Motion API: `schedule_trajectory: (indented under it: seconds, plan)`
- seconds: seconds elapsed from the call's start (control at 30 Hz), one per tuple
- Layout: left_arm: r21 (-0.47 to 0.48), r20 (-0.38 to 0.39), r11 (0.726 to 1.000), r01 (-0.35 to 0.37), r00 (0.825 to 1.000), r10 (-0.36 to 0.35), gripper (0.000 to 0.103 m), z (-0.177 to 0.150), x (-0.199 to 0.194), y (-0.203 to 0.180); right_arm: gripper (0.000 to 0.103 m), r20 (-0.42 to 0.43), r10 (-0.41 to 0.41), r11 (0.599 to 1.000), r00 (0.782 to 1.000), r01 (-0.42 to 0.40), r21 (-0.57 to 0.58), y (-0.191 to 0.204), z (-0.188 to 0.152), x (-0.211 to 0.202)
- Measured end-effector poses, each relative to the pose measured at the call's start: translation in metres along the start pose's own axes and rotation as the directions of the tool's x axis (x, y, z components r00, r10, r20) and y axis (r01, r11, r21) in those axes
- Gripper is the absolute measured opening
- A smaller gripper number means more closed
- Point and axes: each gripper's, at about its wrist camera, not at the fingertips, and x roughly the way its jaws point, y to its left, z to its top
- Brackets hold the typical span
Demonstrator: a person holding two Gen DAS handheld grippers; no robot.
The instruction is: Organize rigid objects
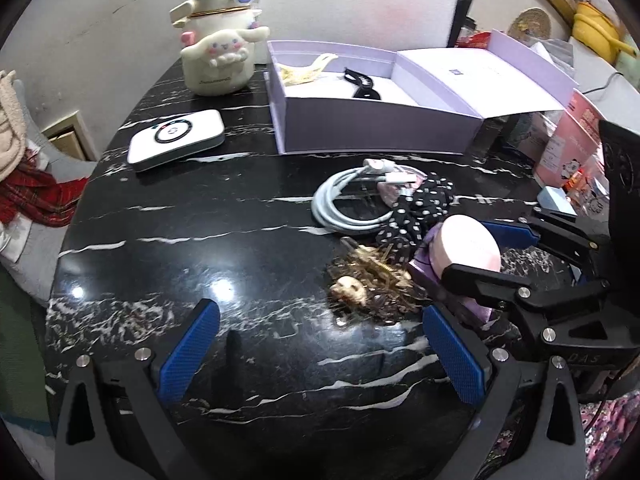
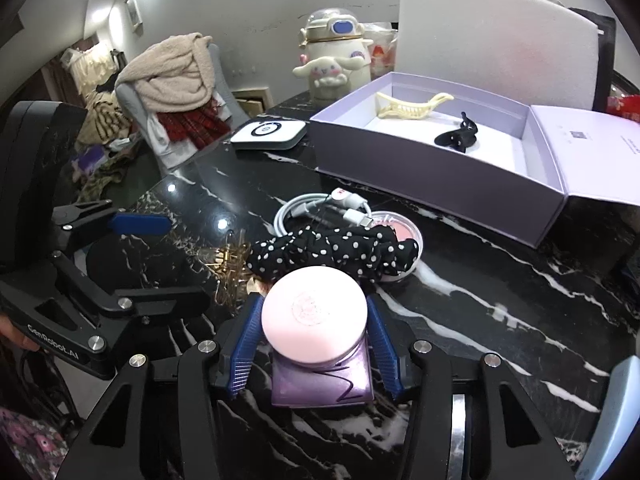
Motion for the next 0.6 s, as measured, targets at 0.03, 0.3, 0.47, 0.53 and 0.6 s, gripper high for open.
schedule_trajectory:
  seconds: [0.03, 0.3, 0.47, 0.53, 0.6]
  plan:
    - [0.005, 0.0, 1.0, 0.007, 1.0, -0.007, 0.103, 0.0, 0.001, -0.001, 0.051, 0.003, 0.0, 1.0, 1.0, 0.0, 0.001, -0.001, 0.0, -0.001]
    - [0.058, -0.016, 0.997, 0.051, 0.999, -0.05, 0.103, 0.005, 0.018, -0.007, 0.051, 0.003, -0.03, 0.998, 1.0, 0.03, 0.048, -0.015, -0.004, -0.01]
    - [0.106, -0.021, 0.992, 0.073, 0.997, -0.071, 0.099, 0.009, 0.026, -0.011, 0.051, -0.005, -0.056, 0.993, 0.998, 0.056, 0.104, -0.028, -0.008, -0.014]
    - [0.132, -0.015, 0.989, 0.06, 0.998, -0.058, 0.093, 0.01, 0.026, -0.013, 0.051, -0.008, -0.067, 0.991, 0.998, 0.068, 0.12, -0.033, -0.01, -0.015]
    - [0.149, -0.013, 0.987, 0.067, 0.998, -0.065, 0.091, 0.011, 0.026, -0.014, 0.051, -0.01, -0.074, 0.989, 0.997, 0.075, 0.125, -0.034, -0.01, -0.016]
